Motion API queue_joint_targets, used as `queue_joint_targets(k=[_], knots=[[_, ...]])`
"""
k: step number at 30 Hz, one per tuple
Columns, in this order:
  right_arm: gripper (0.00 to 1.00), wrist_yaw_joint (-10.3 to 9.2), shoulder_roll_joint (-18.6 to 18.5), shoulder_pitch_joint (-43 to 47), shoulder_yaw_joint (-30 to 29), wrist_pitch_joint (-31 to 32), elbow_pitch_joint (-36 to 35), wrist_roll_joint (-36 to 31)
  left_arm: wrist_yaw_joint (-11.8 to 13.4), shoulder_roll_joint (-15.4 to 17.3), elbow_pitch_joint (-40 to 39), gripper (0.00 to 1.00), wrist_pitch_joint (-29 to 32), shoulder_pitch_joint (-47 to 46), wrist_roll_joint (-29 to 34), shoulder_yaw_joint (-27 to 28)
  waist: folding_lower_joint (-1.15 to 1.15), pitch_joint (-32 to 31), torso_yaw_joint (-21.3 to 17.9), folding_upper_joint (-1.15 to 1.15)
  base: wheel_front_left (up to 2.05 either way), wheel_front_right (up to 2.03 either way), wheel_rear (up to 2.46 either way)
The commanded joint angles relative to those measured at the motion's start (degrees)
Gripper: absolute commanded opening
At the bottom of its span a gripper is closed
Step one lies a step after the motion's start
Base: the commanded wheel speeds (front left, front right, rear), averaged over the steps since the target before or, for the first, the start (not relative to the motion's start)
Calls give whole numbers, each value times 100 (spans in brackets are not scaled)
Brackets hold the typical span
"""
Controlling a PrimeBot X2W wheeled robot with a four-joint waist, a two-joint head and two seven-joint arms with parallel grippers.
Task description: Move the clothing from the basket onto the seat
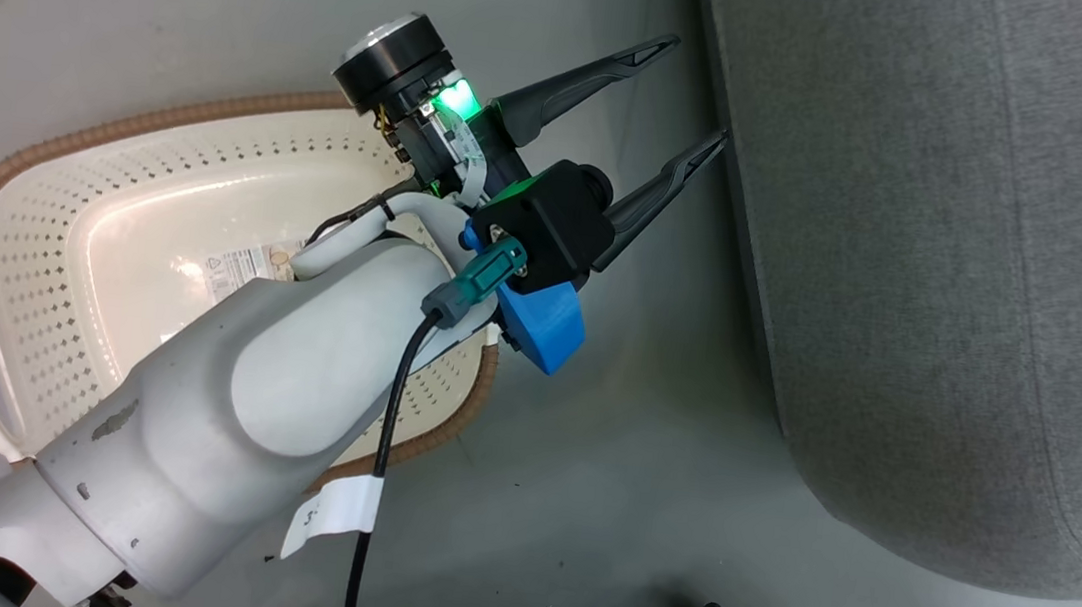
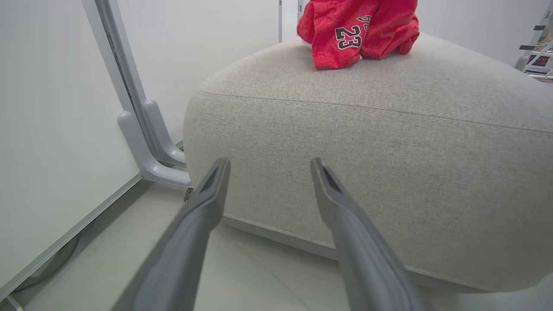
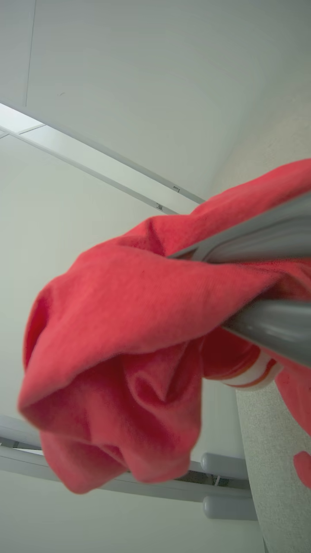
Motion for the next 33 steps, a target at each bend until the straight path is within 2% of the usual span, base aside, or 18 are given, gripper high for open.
queue_joint_targets(k=[1,11,18,19,20,21,33], knots=[[0,1,15,41,-39,-21,103,-51,28,32,-21,100,-13,-92,35,6,-1,95,42,0,0,0,0],[0,1,377,331,-73,-21,1101,-178,60,141,-42,100,13,-91,11,-47,-1,239,33,0,0,0,0],[0,1,571,534,-33,-21,1212,-214,98,153,-18,100,12,-55,-49,-86,-1,196,29,0,0,0,0],[11,1,604,571,-22,-21,1199,-205,105,153,-7,100,10,-31,-58,-88,-1,159,23,0,0,0,0],[73,0,622,603,-14,-21,1179,-196,113,149,-1,100,8,-14,-64,-90,-1,125,18,0,0,0,0],[100,0,642,641,-29,-21,1141,-167,107,140,2,100,5,2,-79,-91,-1,83,14,0,0,0,0],[100,1,848,1775,321,-21,238,-331,242,-35,-44,100,-17,420,-285,107,-1,-802,69,0,0,0,0]])
